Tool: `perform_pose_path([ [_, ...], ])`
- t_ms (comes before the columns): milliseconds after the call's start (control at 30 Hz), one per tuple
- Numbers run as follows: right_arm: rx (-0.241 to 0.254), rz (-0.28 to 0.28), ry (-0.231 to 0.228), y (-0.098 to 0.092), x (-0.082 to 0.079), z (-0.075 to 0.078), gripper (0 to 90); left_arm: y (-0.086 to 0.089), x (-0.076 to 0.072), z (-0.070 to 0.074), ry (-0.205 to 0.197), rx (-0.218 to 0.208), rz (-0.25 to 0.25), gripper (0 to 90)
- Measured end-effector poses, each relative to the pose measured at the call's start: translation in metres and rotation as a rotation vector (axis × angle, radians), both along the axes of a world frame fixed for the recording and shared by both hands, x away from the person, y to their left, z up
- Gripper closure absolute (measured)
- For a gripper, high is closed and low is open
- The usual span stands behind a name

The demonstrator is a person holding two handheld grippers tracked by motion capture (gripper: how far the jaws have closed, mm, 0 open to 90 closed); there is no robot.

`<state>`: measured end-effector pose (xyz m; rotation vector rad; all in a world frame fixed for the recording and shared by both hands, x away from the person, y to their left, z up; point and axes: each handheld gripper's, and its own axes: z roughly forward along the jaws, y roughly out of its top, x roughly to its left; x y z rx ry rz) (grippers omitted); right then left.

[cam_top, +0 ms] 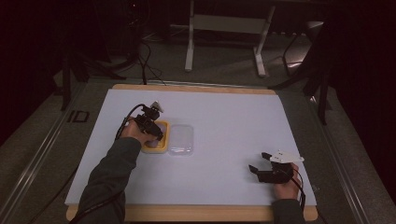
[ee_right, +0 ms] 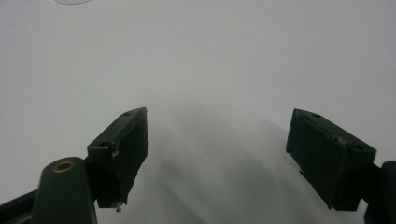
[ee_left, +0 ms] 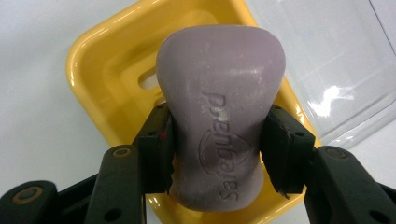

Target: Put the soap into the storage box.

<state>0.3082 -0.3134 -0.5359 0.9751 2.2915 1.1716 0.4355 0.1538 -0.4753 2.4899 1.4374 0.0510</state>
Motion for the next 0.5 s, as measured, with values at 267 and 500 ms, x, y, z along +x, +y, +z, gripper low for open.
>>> perform_pose_path([
  [267, -0.001, 0.000, 0.000, 0.0001, 0.0000, 0.0000, 20.6, -0.0004, 0.0039, -0.0063, 0.021, -0.004, 0.017, 48.8],
  [500, -0.002, 0.001, 0.000, 0.0002, -0.0001, -0.0001, 20.6, 0.0053, 0.0041, -0.0075, 0.023, -0.027, 0.045, 38.9],
])
